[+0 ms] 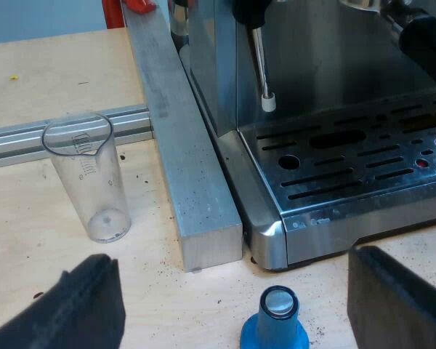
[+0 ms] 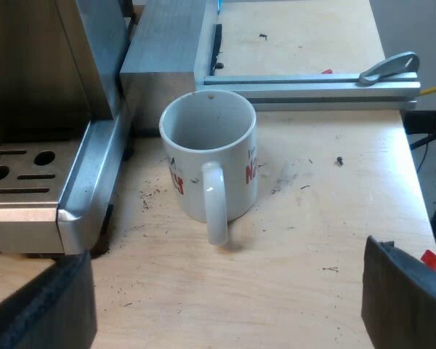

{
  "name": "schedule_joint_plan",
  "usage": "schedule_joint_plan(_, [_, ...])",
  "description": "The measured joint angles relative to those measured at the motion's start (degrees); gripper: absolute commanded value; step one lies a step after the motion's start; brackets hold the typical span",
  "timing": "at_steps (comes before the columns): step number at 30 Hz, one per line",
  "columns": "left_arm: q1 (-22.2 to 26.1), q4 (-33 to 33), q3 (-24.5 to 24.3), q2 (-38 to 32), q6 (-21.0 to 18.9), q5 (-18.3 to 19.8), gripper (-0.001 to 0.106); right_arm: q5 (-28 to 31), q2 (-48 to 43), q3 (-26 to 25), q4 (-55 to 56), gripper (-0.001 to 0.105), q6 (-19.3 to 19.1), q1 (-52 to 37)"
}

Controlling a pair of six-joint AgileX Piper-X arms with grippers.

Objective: Place mug into machine

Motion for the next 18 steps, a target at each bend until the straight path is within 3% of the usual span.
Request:
schedule_joint_plan(3, [0.0,0.0,0.0,0.0,0.0,0.0,0.070,0.1,0.0,0.0,0.0,0.075,-0.3,0.0])
schedule_joint_plan(6, [0.0,0.0,0.0,0.0,-0.3,0.0,0.088,0.1,0.0,0.0,0.0,0.075,-1.1,0.0])
schedule_joint_plan(14, [0.0,0.0,-1.1,0.0,-2.9,4.9,0.089,0.1,0.8,-2.4,1.0,0.075,-1.1,0.0])
schedule_joint_plan(18, [-0.2,-4.4,-3.0,0.0,-5.8,10.0,0.089,-0.2,8.3,-6.5,1.7,0.075,-1.1,0.0])
